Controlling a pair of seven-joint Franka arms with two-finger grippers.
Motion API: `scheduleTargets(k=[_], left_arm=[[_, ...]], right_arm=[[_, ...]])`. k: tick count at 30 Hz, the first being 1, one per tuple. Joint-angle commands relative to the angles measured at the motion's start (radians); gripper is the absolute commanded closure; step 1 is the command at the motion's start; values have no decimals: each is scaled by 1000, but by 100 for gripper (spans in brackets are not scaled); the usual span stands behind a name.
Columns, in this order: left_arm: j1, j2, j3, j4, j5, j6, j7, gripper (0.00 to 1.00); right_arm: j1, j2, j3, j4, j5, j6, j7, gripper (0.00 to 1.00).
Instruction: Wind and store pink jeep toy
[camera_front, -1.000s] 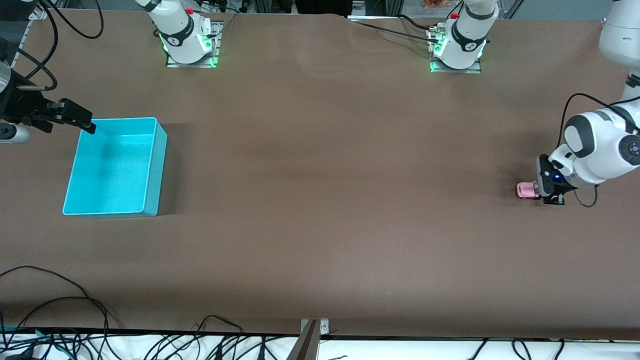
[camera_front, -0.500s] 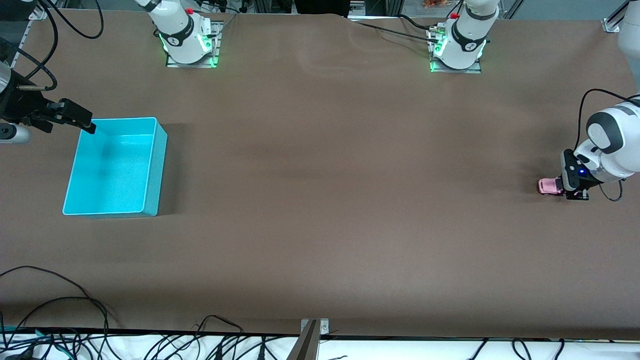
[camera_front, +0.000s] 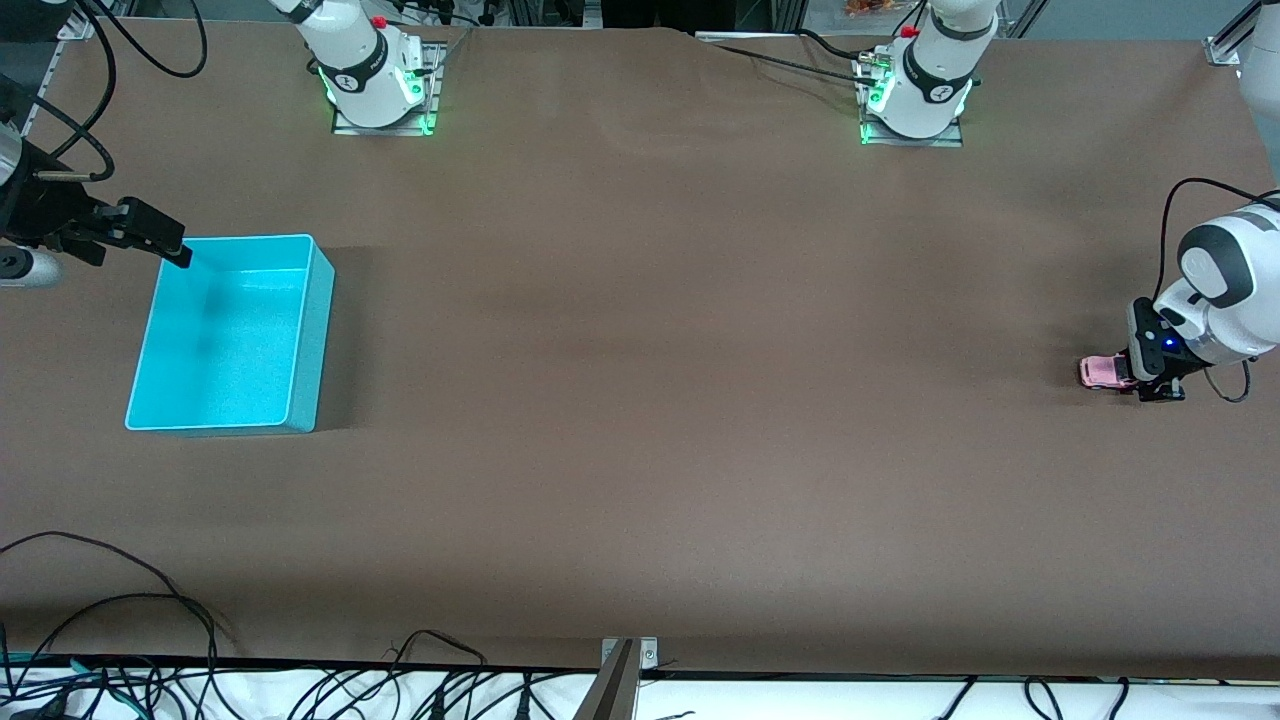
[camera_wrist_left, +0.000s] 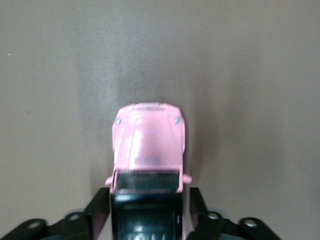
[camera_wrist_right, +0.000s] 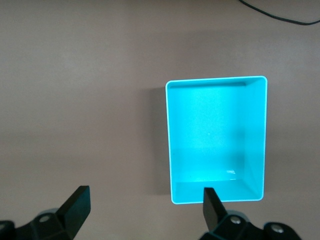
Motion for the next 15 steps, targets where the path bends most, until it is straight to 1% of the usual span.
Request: scheduleTargets(k=[1, 5, 12, 15], left_arm=[[5, 17, -13, 100, 3, -128, -8, 0], [5, 2, -15, 146, -3, -228, -33, 0], [4, -72, -16, 158, -11, -318, -149, 0], [2, -89, -41, 198, -19, -390, -217, 0]], right_arm=[[-7, -16, 0, -15, 19, -4, -1, 0], [-7, -16, 0, -15, 19, -2, -1, 0], [-7, -16, 0, -15, 19, -2, -1, 0], [-7, -16, 0, -15, 19, -2, -1, 0]])
